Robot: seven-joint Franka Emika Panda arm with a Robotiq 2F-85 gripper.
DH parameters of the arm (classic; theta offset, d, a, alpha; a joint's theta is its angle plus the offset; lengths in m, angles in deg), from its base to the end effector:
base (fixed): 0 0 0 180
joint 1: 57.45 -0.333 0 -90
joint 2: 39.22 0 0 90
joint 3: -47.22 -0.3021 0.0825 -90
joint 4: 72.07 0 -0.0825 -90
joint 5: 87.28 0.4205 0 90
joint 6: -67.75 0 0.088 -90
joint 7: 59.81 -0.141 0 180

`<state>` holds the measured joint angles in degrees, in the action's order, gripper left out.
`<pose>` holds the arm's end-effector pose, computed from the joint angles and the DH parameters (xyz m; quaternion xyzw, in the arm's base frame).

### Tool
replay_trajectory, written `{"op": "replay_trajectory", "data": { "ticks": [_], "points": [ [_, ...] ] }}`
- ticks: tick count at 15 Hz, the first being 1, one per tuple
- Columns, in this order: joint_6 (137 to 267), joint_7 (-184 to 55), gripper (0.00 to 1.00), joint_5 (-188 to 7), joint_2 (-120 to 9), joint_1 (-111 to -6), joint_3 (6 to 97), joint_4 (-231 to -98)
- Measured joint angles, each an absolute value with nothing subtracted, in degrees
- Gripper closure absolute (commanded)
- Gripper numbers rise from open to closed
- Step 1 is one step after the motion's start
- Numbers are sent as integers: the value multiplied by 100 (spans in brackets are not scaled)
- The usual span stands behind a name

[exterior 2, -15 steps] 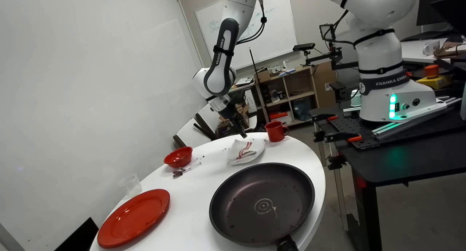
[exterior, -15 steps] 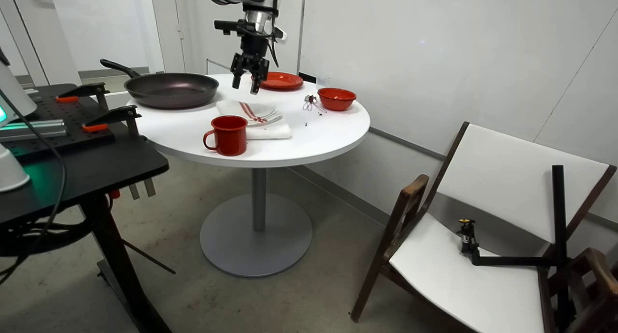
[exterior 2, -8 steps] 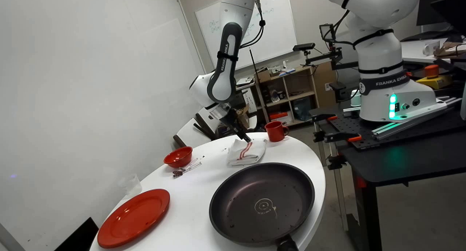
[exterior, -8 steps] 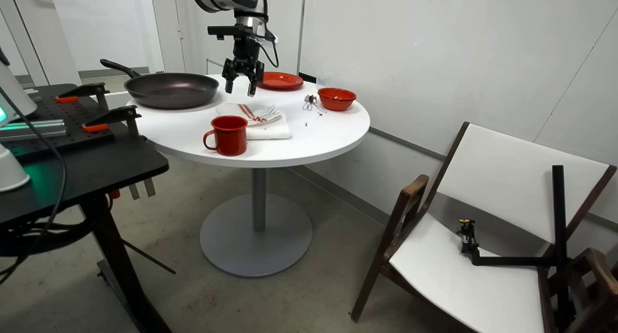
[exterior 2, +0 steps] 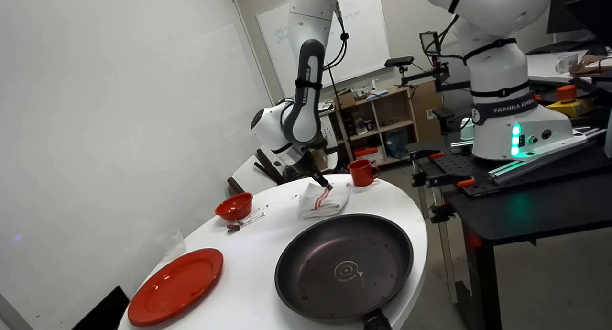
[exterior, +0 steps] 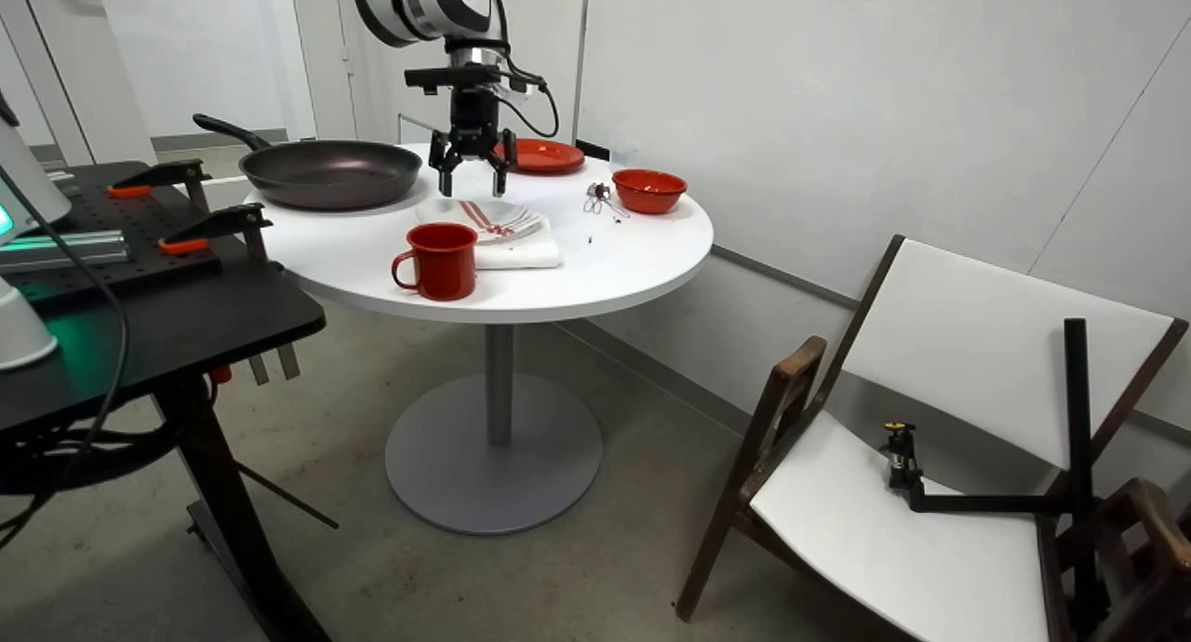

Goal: Use the towel to wipe the pan

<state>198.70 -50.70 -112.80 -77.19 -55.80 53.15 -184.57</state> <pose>0.5628 -0.1025 0.0387 0.9522 0.1886 -0.1908 0.1463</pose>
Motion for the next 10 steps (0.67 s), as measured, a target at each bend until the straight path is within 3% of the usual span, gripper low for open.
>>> {"op": "replay_trajectory", "data": {
  "ticks": [10],
  "points": [
    [20098,-5071,0,-11587,-7946,-5830,5313,-18456]
  ]
}}
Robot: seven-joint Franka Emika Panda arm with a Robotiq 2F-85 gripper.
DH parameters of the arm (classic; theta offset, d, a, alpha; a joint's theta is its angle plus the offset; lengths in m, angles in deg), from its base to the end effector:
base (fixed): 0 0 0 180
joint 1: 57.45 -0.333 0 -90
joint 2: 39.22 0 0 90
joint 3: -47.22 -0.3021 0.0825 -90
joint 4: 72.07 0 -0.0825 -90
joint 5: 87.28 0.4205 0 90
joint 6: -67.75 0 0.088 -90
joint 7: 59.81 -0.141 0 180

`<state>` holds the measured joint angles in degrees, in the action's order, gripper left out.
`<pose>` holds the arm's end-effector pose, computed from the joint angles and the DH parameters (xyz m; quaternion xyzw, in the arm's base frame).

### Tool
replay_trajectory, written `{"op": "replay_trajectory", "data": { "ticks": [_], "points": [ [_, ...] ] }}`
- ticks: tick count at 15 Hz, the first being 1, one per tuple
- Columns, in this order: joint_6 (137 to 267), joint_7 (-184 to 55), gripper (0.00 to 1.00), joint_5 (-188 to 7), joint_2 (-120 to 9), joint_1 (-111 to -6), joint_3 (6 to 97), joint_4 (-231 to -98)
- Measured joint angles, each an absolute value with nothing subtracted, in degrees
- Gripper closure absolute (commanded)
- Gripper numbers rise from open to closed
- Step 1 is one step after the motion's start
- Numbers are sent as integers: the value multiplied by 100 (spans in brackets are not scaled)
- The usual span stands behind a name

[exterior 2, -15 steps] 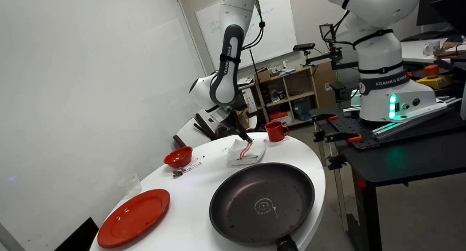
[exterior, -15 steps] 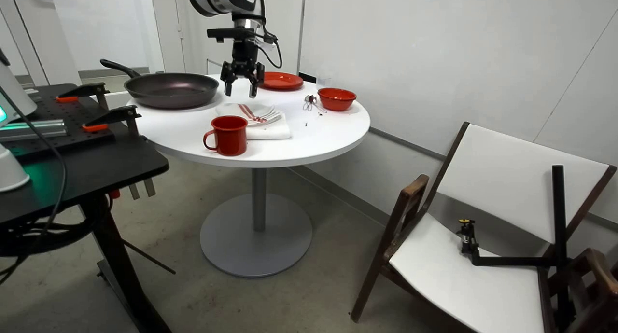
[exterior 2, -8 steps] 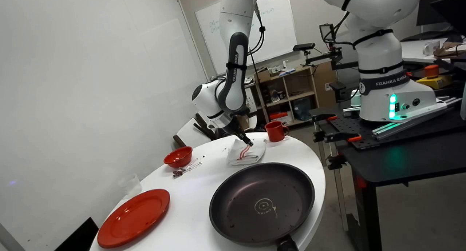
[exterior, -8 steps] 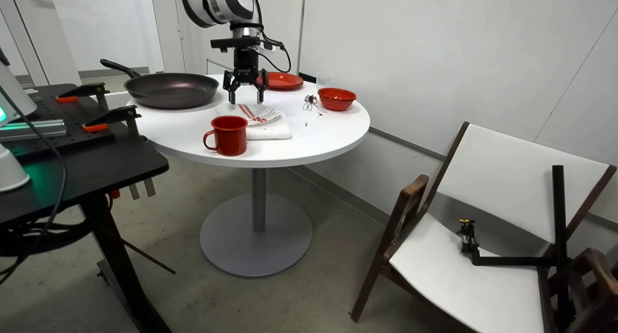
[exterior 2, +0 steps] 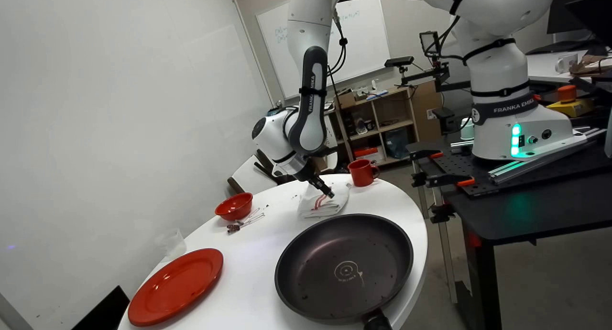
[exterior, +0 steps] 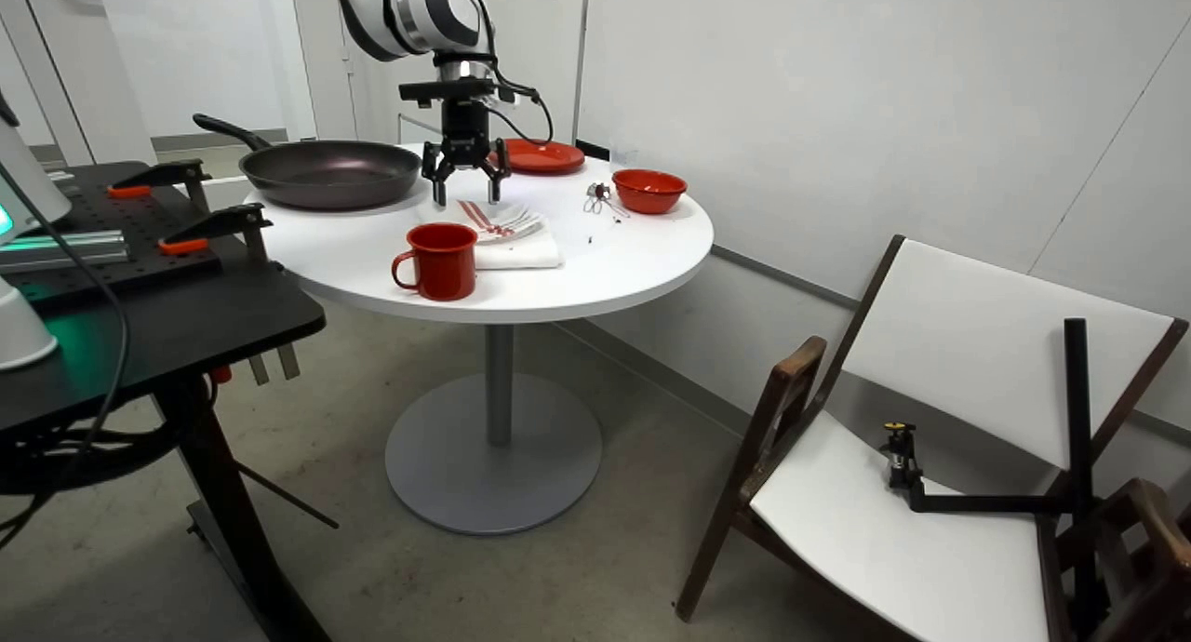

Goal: Use the towel to wipe the pan

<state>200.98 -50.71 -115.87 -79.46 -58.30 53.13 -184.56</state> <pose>0.5616 -0.0775 0.0180 0.9396 0.2362 -0.1883 0.1607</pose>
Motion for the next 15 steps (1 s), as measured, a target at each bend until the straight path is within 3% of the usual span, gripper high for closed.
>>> {"op": "replay_trajectory", "data": {
  "ticks": [15],
  "points": [
    [19341,-5108,0,-11558,-8168,-6109,5150,-18344]
  ]
}}
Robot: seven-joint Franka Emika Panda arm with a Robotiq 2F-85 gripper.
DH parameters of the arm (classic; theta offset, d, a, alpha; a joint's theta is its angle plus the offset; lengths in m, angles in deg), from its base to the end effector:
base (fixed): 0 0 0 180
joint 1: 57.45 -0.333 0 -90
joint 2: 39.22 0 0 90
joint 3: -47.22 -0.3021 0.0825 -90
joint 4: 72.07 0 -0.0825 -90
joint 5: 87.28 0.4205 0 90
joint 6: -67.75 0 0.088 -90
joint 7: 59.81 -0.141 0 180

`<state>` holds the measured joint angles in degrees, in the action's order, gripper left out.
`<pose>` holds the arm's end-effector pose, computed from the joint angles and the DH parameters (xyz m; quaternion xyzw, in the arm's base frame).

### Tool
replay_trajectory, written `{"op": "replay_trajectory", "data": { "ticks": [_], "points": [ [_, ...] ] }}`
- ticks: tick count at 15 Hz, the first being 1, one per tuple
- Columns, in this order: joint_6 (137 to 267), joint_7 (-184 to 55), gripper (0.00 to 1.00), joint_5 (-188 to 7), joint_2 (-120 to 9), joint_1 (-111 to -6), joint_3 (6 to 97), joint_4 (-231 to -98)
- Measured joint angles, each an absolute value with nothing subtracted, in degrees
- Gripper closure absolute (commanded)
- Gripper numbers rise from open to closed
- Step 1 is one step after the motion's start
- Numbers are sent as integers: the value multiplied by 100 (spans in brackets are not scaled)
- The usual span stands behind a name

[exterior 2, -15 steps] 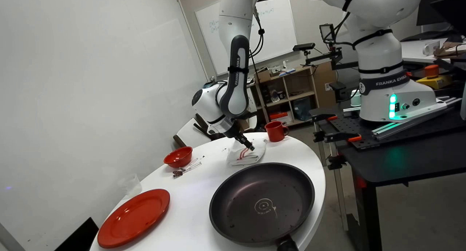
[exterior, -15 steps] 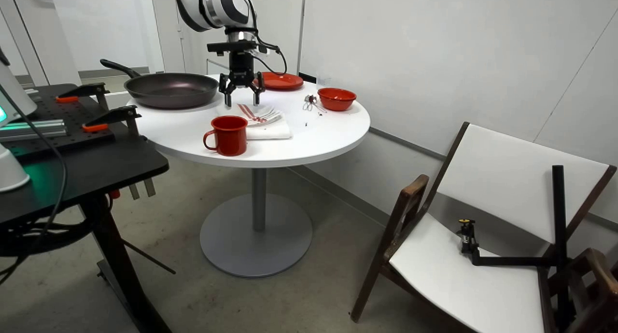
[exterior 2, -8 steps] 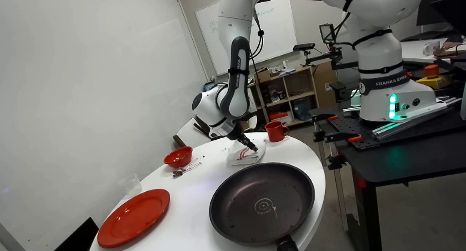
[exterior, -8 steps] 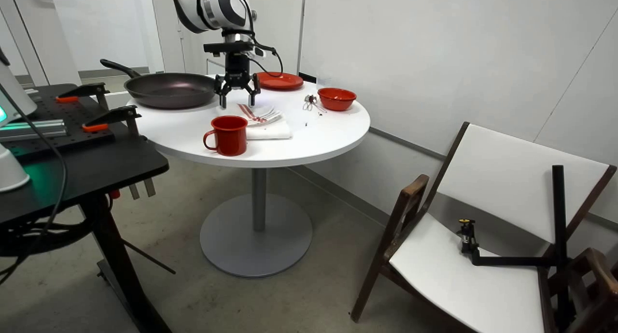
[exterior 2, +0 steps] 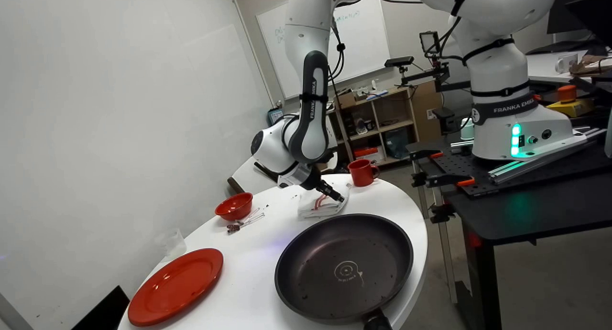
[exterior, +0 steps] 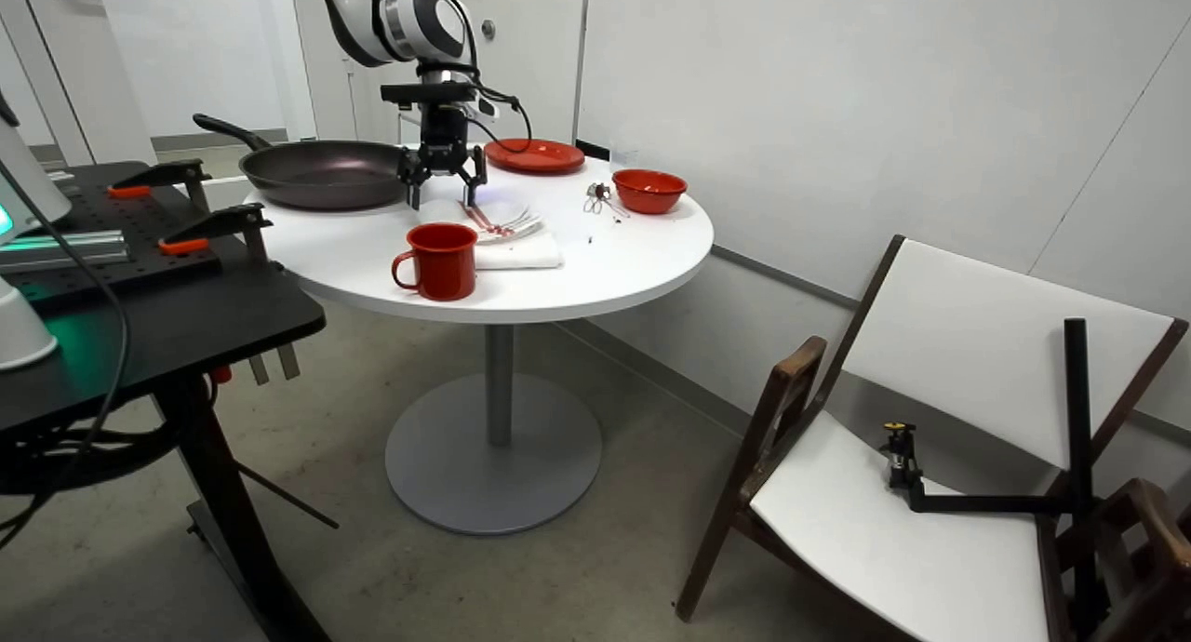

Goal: Use the towel to wipe the pan

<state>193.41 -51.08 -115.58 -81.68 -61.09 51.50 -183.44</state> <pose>0.5429 -0.0423 -0.0006 0.9189 0.2551 -0.2524 0.1640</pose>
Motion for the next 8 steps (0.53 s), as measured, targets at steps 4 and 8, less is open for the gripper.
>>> {"op": "replay_trajectory", "data": {
  "ticks": [4,8],
  "points": [
    [19278,-5108,0,-11556,-8273,-6119,5086,-18281],
    [19278,-5115,0,-11551,-8482,-6120,5072,-18156]
  ]
}}
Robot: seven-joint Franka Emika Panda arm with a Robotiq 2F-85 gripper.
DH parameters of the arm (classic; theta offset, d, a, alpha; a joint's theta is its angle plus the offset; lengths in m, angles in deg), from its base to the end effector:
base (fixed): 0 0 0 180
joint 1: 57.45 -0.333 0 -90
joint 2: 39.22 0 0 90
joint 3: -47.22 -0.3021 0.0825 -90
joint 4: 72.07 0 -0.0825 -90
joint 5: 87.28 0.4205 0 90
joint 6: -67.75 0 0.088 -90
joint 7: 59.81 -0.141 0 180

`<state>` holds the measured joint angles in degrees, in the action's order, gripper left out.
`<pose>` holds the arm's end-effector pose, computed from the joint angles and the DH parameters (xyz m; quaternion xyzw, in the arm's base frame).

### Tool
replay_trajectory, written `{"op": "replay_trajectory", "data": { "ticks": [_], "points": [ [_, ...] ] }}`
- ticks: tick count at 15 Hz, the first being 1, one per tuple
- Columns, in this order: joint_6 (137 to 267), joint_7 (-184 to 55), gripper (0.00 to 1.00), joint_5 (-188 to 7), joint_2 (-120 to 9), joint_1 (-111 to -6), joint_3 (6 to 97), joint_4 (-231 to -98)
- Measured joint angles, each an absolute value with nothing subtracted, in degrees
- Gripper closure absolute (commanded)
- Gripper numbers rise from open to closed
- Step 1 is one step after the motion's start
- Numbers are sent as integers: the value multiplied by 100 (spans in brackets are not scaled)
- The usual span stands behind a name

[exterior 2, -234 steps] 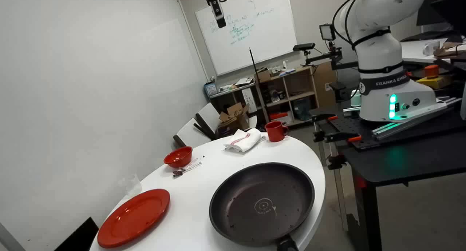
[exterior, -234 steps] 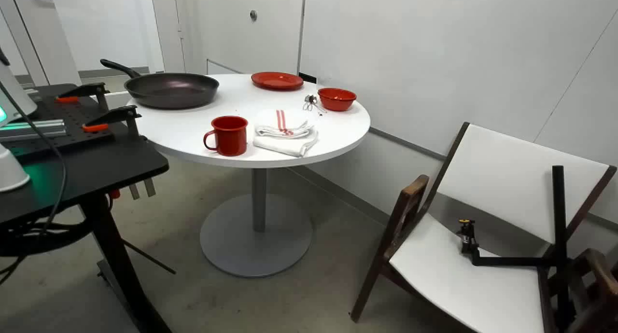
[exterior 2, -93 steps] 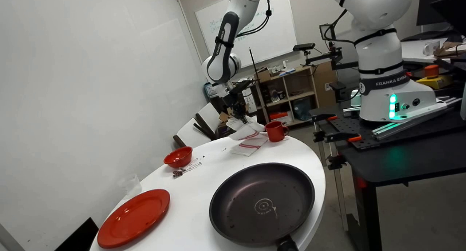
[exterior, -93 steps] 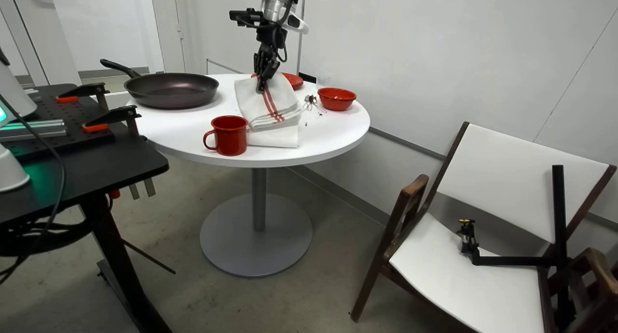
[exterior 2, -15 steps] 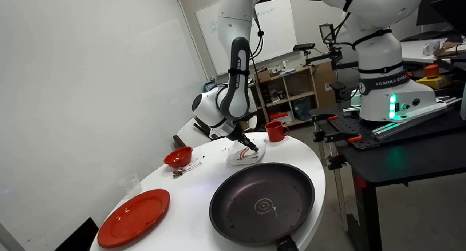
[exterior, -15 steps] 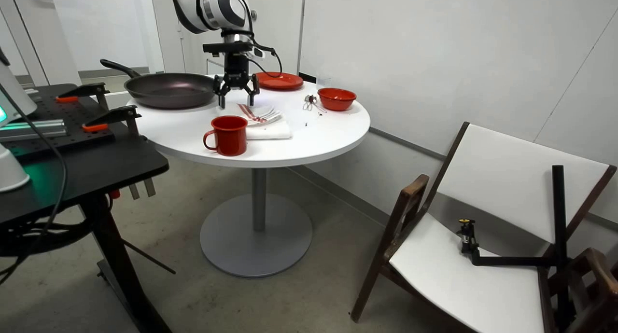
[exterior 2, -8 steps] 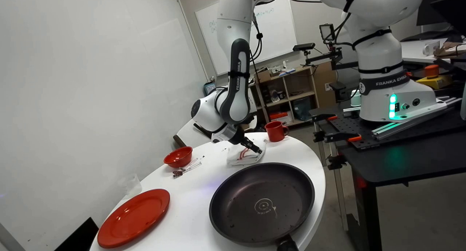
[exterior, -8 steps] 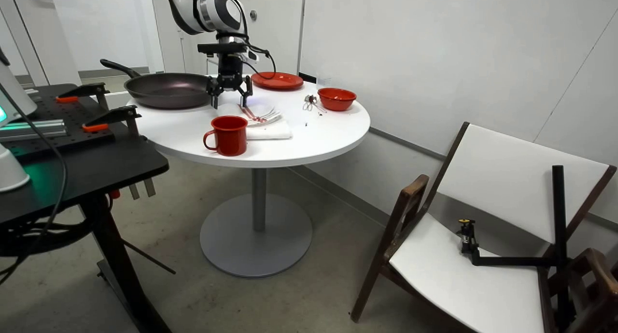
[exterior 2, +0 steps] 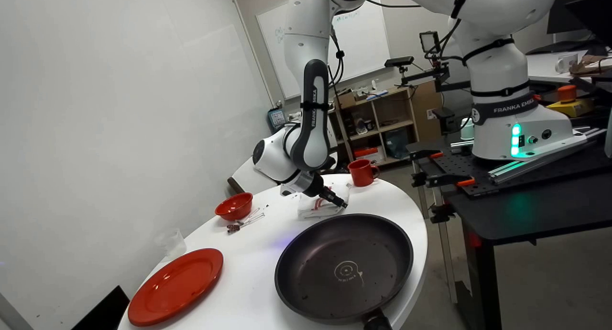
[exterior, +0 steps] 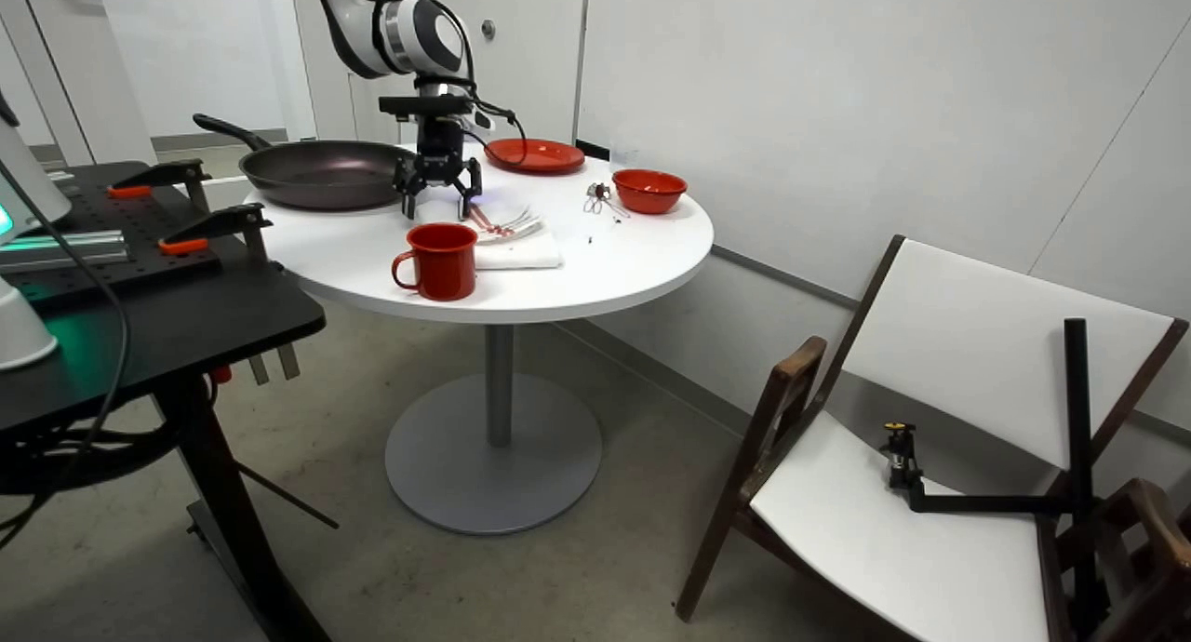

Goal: Use the towel to wipe the pan

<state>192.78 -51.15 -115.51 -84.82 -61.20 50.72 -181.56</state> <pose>0.5393 -0.0340 -0.0219 0.9138 0.2617 -0.2659 0.1603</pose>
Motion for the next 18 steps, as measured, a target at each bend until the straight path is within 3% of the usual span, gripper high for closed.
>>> {"op": "replay_trajectory", "data": {
  "ticks": [3,4,5,14,15,18],
  "points": [
    [19278,-5115,0,-11550,-8647,-6120,5072,-18046],
    [19278,-5115,25,-11550,-8680,-6120,5072,-18020],
    [19278,-5115,26,-11550,-8706,-6119,5072,-17997],
    [19261,-5115,93,-11547,-8710,-6116,5076,-17899],
    [19259,-5115,97,-11547,-8708,-6116,5076,-17895],
    [19238,-5115,95,-11535,-8688,-6103,5075,-17883]
  ]
}}
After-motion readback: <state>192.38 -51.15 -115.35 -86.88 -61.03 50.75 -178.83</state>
